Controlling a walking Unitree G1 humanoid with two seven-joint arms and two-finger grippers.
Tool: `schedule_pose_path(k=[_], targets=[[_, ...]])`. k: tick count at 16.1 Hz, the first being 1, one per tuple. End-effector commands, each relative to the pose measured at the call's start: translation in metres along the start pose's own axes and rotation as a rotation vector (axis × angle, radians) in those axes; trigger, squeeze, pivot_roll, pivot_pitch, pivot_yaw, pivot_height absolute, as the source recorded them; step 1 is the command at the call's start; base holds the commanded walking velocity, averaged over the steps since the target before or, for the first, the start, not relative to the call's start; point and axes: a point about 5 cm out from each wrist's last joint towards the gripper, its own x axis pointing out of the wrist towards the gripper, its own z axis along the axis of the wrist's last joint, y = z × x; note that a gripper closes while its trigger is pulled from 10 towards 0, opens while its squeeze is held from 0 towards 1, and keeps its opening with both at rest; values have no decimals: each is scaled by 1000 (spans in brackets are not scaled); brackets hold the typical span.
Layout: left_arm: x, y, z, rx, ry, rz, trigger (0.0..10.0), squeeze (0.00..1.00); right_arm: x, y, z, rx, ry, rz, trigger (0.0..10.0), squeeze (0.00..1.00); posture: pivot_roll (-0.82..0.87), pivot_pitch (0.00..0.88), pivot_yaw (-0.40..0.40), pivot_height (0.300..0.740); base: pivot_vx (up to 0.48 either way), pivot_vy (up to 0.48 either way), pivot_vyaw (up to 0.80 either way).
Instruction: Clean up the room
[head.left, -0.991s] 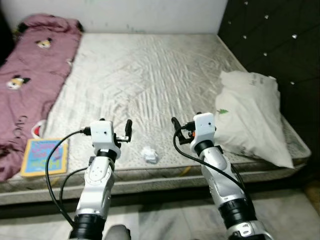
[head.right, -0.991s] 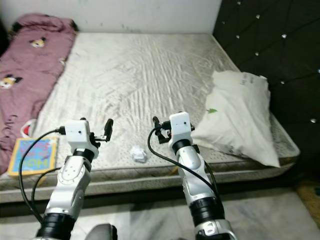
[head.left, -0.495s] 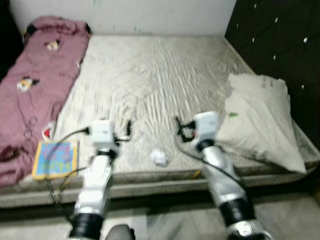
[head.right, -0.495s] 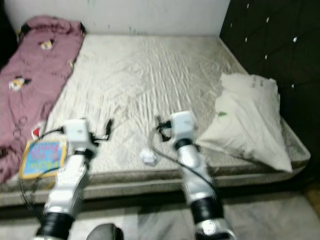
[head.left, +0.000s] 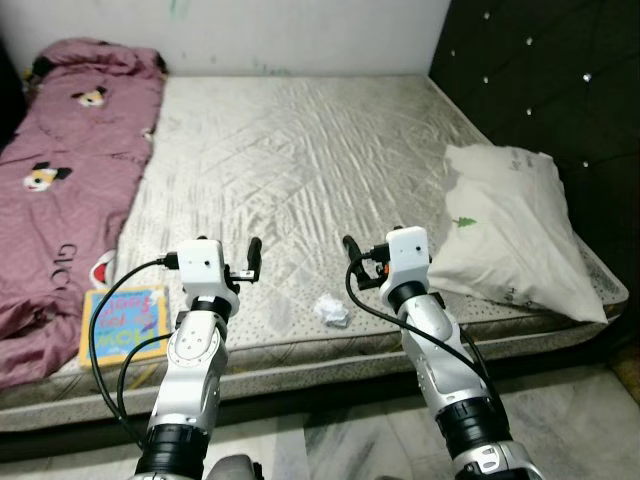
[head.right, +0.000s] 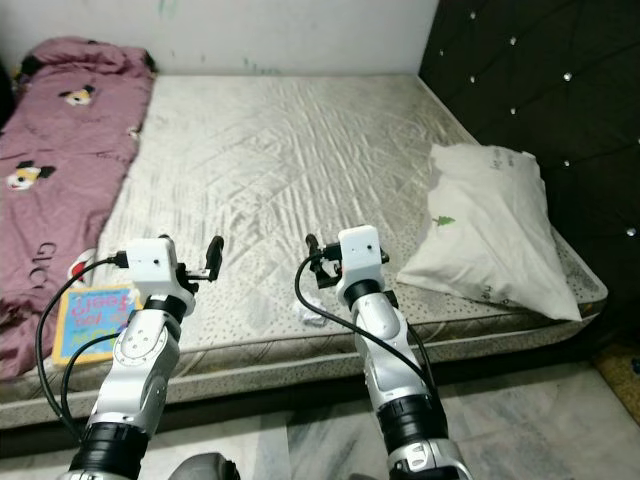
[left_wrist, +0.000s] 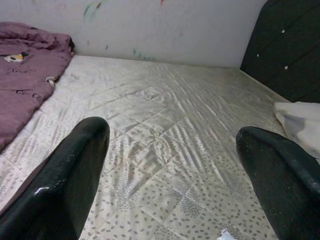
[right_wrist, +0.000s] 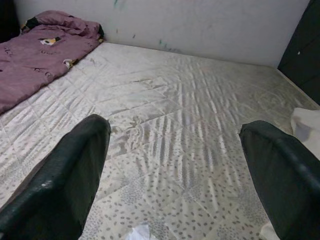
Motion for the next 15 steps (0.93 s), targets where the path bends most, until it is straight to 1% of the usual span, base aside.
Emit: schedule_pose_path(k=[1,3,4,5,15], targets=[[0,-5,1,-4,-7,-20,10000,0,1,-5,3,-8,-11,-10,10000,0,87,0,-47,740,0,0,0],[0,-5,1,-7,-8,-23,10000,0,1,-5,3,-30,-9,-6,10000,0,87,0,-46,740,0,0,0],[0,-5,1,-7,-9,-26,10000,0,1,-4,3,-30,-9,-6,10000,0,88,0,-45,740,0,0,400],[0,-5,1,-6,-9,-28,10000,0,1,-4,2,-29,-9,-7,10000,0,88,0,-45,740,240,0,450],[0,-5,1,-9,-1,-28,10000,0,1,-6,1,-16,3,-27,10000,0,87,0,-45,740,242,0,0]])
